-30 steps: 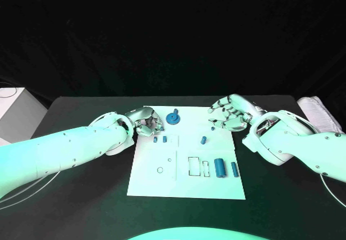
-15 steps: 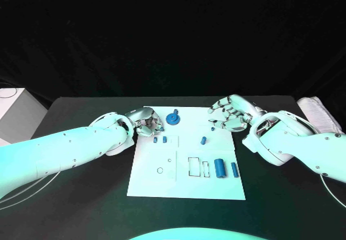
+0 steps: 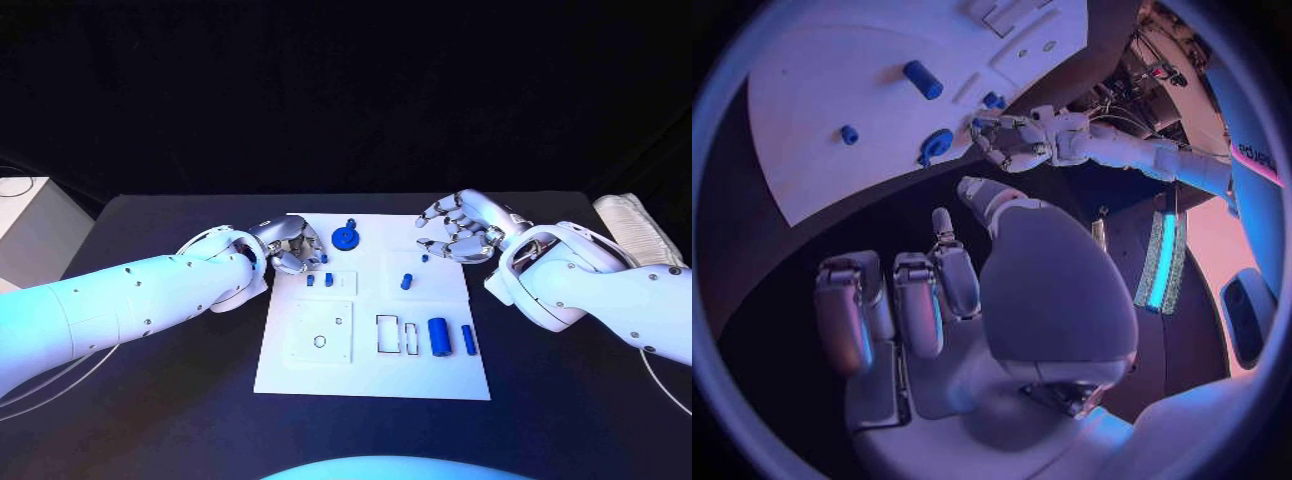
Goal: Assemble the parts on the task board
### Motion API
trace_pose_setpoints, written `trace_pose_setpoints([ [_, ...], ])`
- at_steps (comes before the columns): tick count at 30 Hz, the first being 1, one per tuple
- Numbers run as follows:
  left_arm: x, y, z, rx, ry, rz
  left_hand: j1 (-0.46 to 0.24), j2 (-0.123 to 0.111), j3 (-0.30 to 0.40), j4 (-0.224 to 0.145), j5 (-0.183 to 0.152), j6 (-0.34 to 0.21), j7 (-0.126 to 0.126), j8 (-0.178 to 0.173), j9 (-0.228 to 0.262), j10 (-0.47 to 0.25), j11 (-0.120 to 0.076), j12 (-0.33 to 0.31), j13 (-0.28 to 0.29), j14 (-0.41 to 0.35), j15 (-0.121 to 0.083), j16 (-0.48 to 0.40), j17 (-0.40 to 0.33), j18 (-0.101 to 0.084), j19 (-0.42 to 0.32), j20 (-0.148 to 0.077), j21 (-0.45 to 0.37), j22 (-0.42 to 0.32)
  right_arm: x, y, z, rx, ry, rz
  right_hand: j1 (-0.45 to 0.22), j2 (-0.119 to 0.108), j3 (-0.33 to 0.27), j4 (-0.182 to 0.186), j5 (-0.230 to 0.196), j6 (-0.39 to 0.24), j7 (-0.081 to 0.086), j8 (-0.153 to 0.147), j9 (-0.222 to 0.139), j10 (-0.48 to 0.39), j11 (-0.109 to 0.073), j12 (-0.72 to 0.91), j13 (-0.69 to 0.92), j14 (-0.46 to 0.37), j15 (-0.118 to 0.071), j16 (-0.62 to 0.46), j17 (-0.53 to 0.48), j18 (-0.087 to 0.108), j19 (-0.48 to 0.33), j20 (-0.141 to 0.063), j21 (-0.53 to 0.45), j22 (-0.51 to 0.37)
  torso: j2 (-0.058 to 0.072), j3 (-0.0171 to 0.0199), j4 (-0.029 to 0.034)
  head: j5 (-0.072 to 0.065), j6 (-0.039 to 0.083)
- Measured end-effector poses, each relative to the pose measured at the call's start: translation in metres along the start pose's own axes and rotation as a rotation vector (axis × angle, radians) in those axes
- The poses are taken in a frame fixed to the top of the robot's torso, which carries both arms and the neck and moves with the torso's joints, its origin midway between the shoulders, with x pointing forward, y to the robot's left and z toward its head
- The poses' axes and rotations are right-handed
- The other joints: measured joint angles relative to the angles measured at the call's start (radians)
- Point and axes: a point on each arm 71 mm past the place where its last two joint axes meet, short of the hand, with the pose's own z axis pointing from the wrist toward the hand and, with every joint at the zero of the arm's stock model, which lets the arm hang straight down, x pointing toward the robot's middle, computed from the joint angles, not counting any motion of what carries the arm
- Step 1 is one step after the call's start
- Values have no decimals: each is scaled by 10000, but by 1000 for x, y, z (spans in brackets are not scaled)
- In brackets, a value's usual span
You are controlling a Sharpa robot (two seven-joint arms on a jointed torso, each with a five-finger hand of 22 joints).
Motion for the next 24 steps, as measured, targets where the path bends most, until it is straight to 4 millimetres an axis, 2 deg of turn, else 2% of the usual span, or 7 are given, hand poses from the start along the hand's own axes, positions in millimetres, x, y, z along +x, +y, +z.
trace_pose_setpoints([
  [19, -2, 2, -1, -148, -119, -12, -40, -40, 0, 1, 0, -117, 40, -51, -50, -15, 15, 9, 6, -34, 35, 0, -16, 0, 0, 0, 0, -2, 0, 0, 0, -2, -1, -4, 0, 0, 0, 0, 0, 0, 0, 0, 0, 0, 0, 0, -2, 0, 0, 0, 0, 0, 0, 0, 0, -2, 5, -6, 2, 16, -12],
  [22, -3, 3, -1, -175, -154, -29, -115, -115, -19, 20, 0, -300, 113, -188, -107, -87, 87, 53, 22, -54, 54, 0, -78, 0, 0, 0, 0, -2, 0, 0, 0, -2, -2, -5, -21, -21, 31, -31, 0, 0, 0, 39, -12, 0, 0, 0, -2, 0, 0, 0, 0, -1, 0, 0, -40, -2, 5, -6, 2, 18, -12],
  [24, -5, 4, -1, -194, -218, -66, -253, -253, -115, 116, 0, -702, 181, -443, -245, -166, 158, 86, 41, -107, 107, 0, -142, 0, -21, 21, 0, -18, 0, 0, 0, -1, -3, -6, -40, -40, 43, -43, 0, 0, 0, 39, -12, 0, 0, 0, -2, 0, 0, 0, 0, -1, 0, 0, -40, -3, 6, -6, 2, 19, -12],
])
